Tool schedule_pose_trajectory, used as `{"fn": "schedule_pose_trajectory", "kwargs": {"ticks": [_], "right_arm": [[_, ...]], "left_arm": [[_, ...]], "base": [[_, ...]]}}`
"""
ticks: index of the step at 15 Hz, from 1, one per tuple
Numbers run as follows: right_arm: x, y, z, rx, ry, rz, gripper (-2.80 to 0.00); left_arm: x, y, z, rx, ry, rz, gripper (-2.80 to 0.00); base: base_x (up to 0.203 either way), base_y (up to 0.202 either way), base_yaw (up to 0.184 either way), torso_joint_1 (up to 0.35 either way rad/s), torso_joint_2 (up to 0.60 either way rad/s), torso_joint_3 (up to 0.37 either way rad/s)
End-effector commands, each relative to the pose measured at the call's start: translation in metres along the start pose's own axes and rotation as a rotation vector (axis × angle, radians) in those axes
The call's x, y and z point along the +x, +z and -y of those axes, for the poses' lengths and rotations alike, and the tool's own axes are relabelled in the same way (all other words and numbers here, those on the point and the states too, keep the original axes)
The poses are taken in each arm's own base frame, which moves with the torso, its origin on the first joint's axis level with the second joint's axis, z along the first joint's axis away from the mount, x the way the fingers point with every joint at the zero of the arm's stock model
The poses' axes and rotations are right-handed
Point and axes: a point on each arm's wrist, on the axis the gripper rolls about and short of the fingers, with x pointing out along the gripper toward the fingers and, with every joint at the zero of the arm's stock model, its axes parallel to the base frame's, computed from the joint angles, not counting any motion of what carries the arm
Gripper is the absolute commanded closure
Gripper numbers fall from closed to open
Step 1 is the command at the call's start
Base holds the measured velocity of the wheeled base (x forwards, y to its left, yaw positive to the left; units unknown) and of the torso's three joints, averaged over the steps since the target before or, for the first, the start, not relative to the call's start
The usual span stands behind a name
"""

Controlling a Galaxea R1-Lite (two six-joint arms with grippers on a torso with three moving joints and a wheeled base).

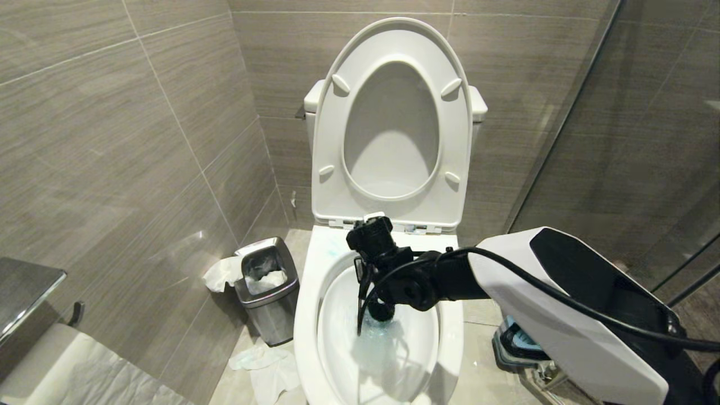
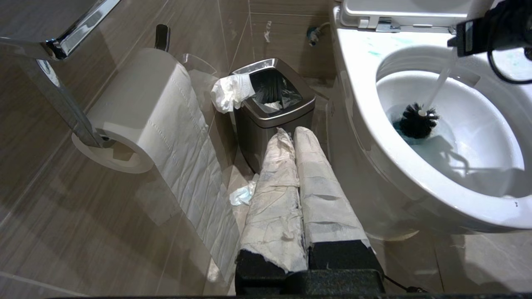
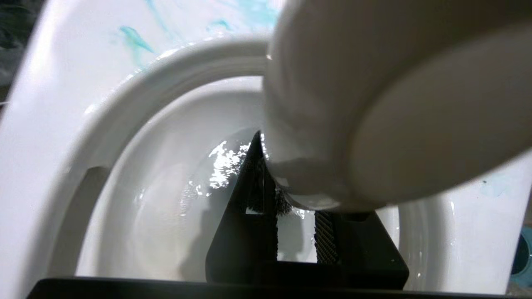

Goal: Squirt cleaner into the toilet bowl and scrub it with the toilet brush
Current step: Scrub the toilet bowl

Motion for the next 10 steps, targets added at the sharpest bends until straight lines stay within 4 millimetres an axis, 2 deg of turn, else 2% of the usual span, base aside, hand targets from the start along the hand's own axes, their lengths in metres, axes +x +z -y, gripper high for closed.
{"fn": "schedule_pose_trajectory", "kwargs": {"ticks": [1, 2, 4, 7, 10], "right_arm": [[0.014, -0.018, -0.001, -0.022, -0.022, -0.037, 0.00], [0.011, -0.016, -0.001, -0.019, -0.021, -0.032, 0.00], [-0.007, 0.007, 0.005, 0.007, -0.010, 0.006, 0.00], [-0.059, 0.051, 0.021, 0.051, 0.028, 0.084, 0.00], [-0.108, 0.072, 0.038, 0.063, 0.058, 0.123, 0.00]], "left_arm": [[0.000, 0.000, 0.000, 0.000, 0.000, -0.001, 0.00], [0.000, -0.001, 0.000, 0.001, 0.000, -0.003, 0.00], [0.000, 0.000, 0.000, 0.001, 0.000, -0.001, 0.00], [0.000, 0.000, 0.000, 0.000, 0.000, -0.001, 0.00], [0.000, -0.001, 0.000, 0.000, 0.000, -0.003, 0.00]], "base": [[0.000, 0.000, 0.000, 0.000, 0.00, 0.000], [0.000, 0.000, 0.000, 0.000, 0.00, 0.000], [0.000, 0.000, 0.000, 0.000, 0.00, 0.000], [0.000, 0.000, 0.000, 0.000, 0.00, 0.000], [0.000, 0.000, 0.000, 0.000, 0.00, 0.000]]}}
